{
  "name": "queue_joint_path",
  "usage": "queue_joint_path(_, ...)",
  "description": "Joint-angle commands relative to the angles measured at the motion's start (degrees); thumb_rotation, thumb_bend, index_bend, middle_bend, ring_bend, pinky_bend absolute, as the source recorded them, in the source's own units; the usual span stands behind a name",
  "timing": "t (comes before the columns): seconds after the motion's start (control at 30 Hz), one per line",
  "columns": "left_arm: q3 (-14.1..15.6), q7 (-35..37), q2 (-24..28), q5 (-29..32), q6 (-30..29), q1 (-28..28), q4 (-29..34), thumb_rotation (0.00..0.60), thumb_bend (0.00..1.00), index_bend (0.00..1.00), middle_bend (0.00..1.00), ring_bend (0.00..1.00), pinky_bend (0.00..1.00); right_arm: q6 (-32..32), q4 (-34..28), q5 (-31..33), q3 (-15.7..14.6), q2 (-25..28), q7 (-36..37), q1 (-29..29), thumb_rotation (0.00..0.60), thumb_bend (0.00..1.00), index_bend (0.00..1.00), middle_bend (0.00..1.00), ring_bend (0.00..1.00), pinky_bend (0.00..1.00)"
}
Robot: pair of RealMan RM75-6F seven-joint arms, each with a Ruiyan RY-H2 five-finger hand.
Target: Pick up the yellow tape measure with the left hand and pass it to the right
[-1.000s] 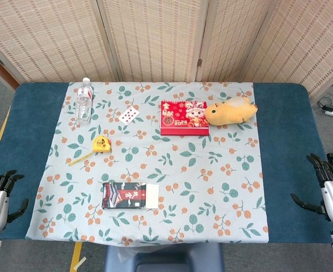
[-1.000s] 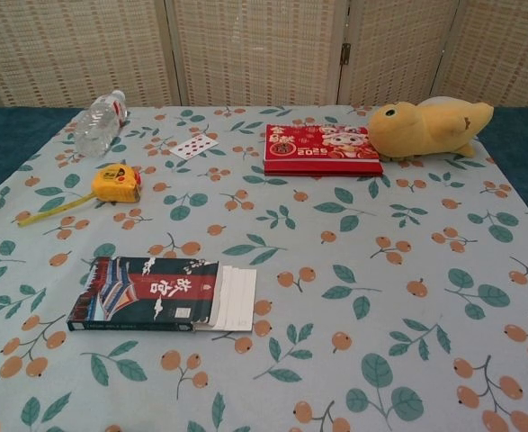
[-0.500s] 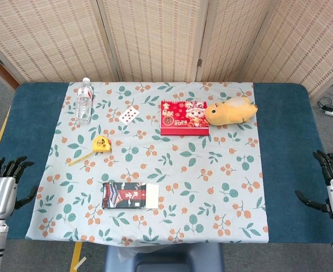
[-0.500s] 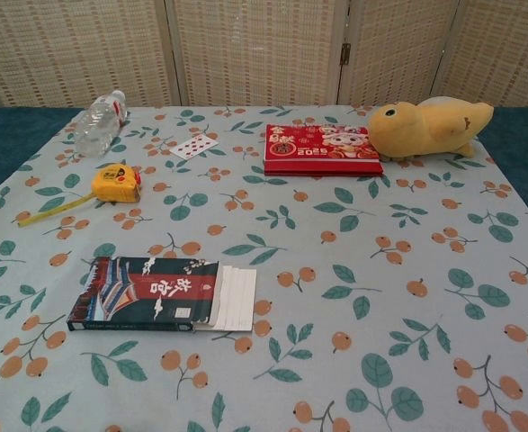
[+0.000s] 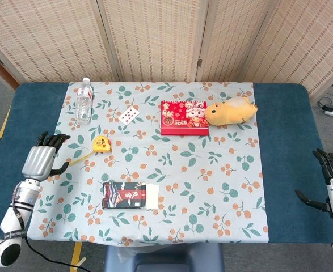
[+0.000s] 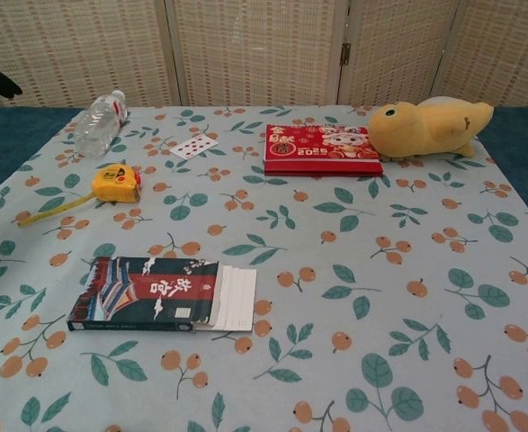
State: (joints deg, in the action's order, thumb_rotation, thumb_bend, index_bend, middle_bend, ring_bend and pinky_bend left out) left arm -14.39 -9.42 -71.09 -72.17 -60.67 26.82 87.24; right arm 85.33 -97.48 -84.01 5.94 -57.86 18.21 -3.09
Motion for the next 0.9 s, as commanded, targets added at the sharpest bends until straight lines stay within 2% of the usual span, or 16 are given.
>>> queue_joint_path(0.03, -0.2, 0.0, -4.6, 3.5, 7.3, 5.5, -7.7, 0.600, 0.38, 0.17, 0.16, 0.15, 0.00, 0.0, -0.2, 0.2, -0.1, 0.1, -0.1, 0.1, 0.600, 0.26, 0.04, 0.08, 0.08, 0.00)
queue_joint_path(0.27, 0.2, -2.2, -10.6, 10.0, 15.9, 11.2, -17.9, 0.600, 0.38, 0.11, 0.11, 0.13, 0.00, -0.5, -0.5, 0.6, -0.1, 0.0, -0.6, 0.1, 0.600, 0.26, 0.04, 0.08, 0.08, 0.00)
queue_joint_path(0.63, 0.8, -5.9, -18.2, 16.3, 21.6, 16.8, -28.3, 0.600, 0.37, 0.04, 0.05, 0.07, 0.00, -1.5, -0.1, 1.4, -0.1, -0.4, -0.7, -0.1, 0.600, 0.26, 0.04, 0.08, 0.08, 0.00)
queue_joint_path(0.9, 0.3, -7.1, -22.4, 20.0, 24.6, 20.2, -34.6, 0.600, 0.37, 0.10, 0.05, 0.10, 0.00, -1.7, -0.2, 2.1, -0.1, -0.5, -0.9, 0.2, 0.600, 0.26, 0.04, 0.08, 0.08, 0.00)
